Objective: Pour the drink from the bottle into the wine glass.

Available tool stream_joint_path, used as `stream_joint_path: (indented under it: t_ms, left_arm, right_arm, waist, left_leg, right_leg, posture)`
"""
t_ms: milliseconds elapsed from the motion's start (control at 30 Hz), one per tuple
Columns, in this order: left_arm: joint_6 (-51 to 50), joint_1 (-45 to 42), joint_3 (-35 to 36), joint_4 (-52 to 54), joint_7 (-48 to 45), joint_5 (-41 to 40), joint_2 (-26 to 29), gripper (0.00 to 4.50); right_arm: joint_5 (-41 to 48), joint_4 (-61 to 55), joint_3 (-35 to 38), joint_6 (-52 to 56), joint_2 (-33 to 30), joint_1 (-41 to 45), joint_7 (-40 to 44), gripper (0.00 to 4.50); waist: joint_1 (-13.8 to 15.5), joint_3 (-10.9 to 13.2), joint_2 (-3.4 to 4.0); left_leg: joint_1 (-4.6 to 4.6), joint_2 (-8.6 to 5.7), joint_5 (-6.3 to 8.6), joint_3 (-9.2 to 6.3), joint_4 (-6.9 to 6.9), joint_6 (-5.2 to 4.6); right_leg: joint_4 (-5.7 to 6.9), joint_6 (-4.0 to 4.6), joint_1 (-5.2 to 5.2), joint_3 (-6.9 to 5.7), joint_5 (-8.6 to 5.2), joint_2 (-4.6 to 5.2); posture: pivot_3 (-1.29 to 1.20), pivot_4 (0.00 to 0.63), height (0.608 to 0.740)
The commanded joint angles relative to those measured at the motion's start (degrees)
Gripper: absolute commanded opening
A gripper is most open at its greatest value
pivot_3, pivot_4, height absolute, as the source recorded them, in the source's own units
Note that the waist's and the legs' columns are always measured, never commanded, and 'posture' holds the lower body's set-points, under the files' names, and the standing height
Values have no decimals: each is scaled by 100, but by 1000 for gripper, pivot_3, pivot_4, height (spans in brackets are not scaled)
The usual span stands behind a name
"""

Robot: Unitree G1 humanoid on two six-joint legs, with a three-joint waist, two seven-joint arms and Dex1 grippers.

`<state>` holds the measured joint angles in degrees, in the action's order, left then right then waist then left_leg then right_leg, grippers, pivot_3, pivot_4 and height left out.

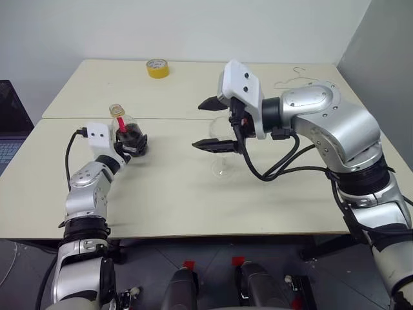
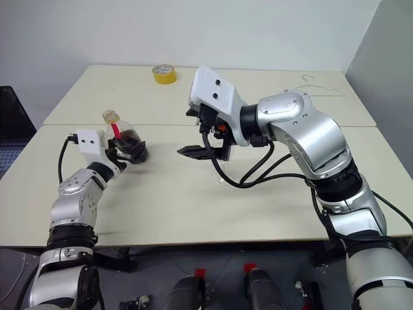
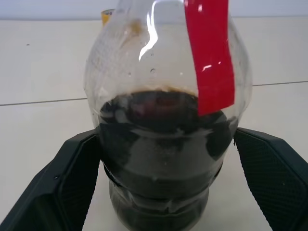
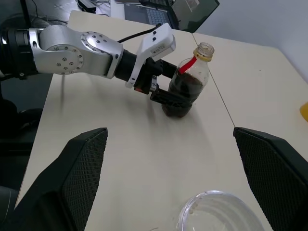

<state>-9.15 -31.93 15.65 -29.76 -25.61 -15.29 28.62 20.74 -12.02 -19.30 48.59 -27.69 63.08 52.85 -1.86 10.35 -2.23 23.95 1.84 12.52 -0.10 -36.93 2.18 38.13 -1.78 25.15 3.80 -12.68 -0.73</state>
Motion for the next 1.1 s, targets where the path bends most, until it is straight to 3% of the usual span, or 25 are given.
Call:
stream_joint_path:
  t_ms: [33, 367, 500, 600, 833, 1100]
  left_arm:
    - [322, -253, 8, -170, 26, 66, -14, 4500]
    - [676, -486, -32, -727, -20, 119, -127, 4500]
    - [716, -465, -29, -740, -45, 106, -133, 3257]
    - [711, -447, -27, -738, -55, 102, -131, 2581]
    - [599, -378, -11, -428, -70, 98, -13, 2581]
    - [215, -535, -248, 911, -166, 296, 431, 2581]
  right_arm:
    - [-77, -123, 62, -86, 1, 64, -19, 4463]
    - [-333, -22, 36, -32, 65, 4, -222, 4463]
    - [-408, -1, 38, -13, 92, -15, -278, 4500]
    - [-449, 20, 48, -9, 115, -25, -298, 4500]
    - [-377, 50, 229, -10, 80, -71, -324, 4500]
    - [64, 4, 1214, 260, -332, -313, -333, 4500]
  waist:
    - [0, 0, 0]
    - [-1, 0, 0]
    - [0, 0, 0]
    - [0, 0, 0]
    - [0, 0, 0]
    - [12, 1, -1]
  left_leg:
    - [0, 0, 0, 0, 0, 0]
    - [0, 0, 0, 1, 2, 0]
    - [1, -1, 0, 1, 1, 0]
    - [1, -1, 0, 1, 1, 0]
    - [1, -1, 0, 1, 1, 0]
    - [23, -2, 0, -10, 1, 0]
  right_leg:
    - [0, 0, 0, 0, 0, 0]
    - [-1, 0, 1, 1, 0, 0]
    - [-1, 0, 0, 1, 0, 0]
    - [0, 0, 0, 0, 0, 0]
    - [-1, 0, 0, 0, 0, 0]
    - [-9, 15, 11, -6, 10, 1]
  posture:
    - [0, 150, 740]
    - [0, 150, 740]
    - [0, 150, 740]
    - [0, 150, 740]
    - [0, 150, 740]
    - [0, 150, 740]
